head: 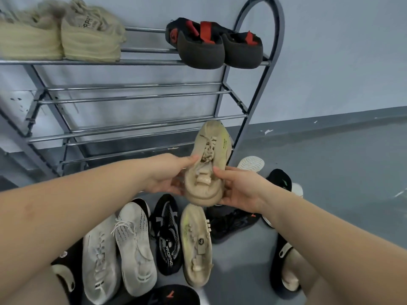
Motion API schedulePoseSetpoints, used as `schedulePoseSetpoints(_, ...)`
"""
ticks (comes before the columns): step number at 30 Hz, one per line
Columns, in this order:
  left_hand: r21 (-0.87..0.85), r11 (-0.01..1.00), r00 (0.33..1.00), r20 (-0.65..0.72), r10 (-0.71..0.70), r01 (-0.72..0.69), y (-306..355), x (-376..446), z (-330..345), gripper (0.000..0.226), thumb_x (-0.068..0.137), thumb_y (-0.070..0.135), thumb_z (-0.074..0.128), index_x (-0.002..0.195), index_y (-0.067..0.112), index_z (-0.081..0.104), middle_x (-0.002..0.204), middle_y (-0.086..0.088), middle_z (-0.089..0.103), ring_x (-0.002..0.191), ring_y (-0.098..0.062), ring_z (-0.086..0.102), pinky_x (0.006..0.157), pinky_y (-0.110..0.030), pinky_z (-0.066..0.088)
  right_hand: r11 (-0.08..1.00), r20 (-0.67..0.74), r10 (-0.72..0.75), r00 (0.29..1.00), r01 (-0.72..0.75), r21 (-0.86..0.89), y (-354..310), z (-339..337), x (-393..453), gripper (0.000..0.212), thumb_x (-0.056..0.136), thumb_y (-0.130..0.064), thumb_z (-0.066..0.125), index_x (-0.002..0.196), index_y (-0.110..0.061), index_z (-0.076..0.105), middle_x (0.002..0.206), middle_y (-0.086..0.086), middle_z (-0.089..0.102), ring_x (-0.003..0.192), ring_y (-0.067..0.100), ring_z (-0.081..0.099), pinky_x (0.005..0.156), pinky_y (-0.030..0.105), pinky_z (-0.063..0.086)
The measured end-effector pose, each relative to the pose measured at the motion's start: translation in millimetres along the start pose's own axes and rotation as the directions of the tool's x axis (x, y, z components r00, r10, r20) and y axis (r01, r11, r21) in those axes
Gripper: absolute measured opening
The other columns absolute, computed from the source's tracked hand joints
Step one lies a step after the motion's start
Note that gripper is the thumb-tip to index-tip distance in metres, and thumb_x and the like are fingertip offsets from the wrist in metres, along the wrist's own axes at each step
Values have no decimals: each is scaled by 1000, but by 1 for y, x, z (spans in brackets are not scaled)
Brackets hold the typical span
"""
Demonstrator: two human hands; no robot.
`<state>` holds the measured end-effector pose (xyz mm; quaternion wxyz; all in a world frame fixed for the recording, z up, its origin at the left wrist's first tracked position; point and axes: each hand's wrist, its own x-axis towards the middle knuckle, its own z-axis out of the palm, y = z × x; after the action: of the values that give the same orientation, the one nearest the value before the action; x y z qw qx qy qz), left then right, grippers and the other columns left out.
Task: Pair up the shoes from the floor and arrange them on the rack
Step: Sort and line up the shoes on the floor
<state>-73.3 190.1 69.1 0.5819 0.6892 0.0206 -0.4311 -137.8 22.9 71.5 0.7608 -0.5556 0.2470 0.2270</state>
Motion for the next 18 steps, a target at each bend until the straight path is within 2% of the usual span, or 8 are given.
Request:
schedulePoseSetpoints(2, 12, 997, 995, 65, -82, 81, -6, 1, -4, 42, 92, 44, 48, 118, 13, 60, 107, -6, 67, 92, -22, 62, 96, -42, 48, 999, 53, -12, 999, 14, -33, 5, -4, -3, 30, 92, -16, 58, 123, -15, 59, 110, 8, 66, 93, 21, 64, 77, 35, 55)
schedulePoseSetpoints(5, -7, 998, 995, 76, -64, 64, -12, 3, -1, 38, 94, 36, 50, 121, 11, 57, 110, -9, 67, 91, -21, 64, 90, -41, 51, 995, 104, -41, 994, 49, -81, 10, -12, -5, 38, 93, -16, 56, 131, -20, 53, 122, 8, 64, 101, 24, 63, 79, 37, 55)
schedulePoseSetpoints(8, 3, 1000, 998, 63, 3, -3, -17, 8, 9, 33, 94, 33, 50, 120, 13, 57, 113, -10, 67, 92, -20, 65, 78, -34, 57, 993, 75, -58, 995, 65, -94, 13, -21, -6, 43, 88, -27, 61, 130, -21, 54, 119, 5, 66, 100, 23, 65, 77, 37, 55)
schedulePoseSetpoints(11, 50, 999, 997, 70, 18, -21, -24, 9, 22, 28, 94, 34, 50, 114, 16, 59, 102, -5, 69, 87, -18, 66, 73, -31, 58, 992, 49, -42, 998, 47, -117, 20, -31, -6, 55, 74, -37, 69, 123, -16, 57, 114, 4, 70, 98, 22, 68, 74, 35, 57)
schedulePoseSetpoints(13, 87, 996, 997, 83, 3, -10, -31, 10, 30, 29, 95, 34, 49, 114, 15, 59, 104, -5, 68, 91, -19, 65, 79, -33, 56, 985, 42, -33, 999, 40, -169, 30, -37, -7, 37, 80, -30, 68, 113, -16, 60, 103, 2, 73, 89, 17, 70, 68, 31, 59)
schedulePoseSetpoints(15, 132, 991, 995, 93, -21, 8, -37, 13, 34, 33, 94, 34, 50, 116, 12, 59, 112, -8, 67, 101, -24, 64, 83, -36, 54, 974, 26, -17, 1000, 22, -224, 40, -41, -6, 23, 85, -26, 66, 106, -19, 61, 101, 1, 73, 91, 18, 69, 73, 33, 58)
schedulePoseSetpoints(17, 157, 987, 994, 96, -47, 32, -40, 19, 36, 38, 93, 35, 52, 120, 8, 58, 118, -12, 65, 107, -27, 62, 86, -38, 54, 963, 7, -12, 1000, 14, -270, 47, -47, -3, 22, 85, -28, 66, 105, -20, 62, 105, 3, 72, 99, 21, 68, 82, 39, 57)
schedulePoseSetpoints(18, 154, 987, 993, 101, -60, 44, -42, 23, 38, 37, 93, 35, 52, 118, 8, 58, 118, -13, 65, 105, -27, 63, 87, -39, 54, 956, -4, -10, 1000, 8, -294, 49, -49, -2, 23, 85, -29, 66, 105, -20, 62, 106, 4, 71, 99, 22, 68, 81, 39, 57)
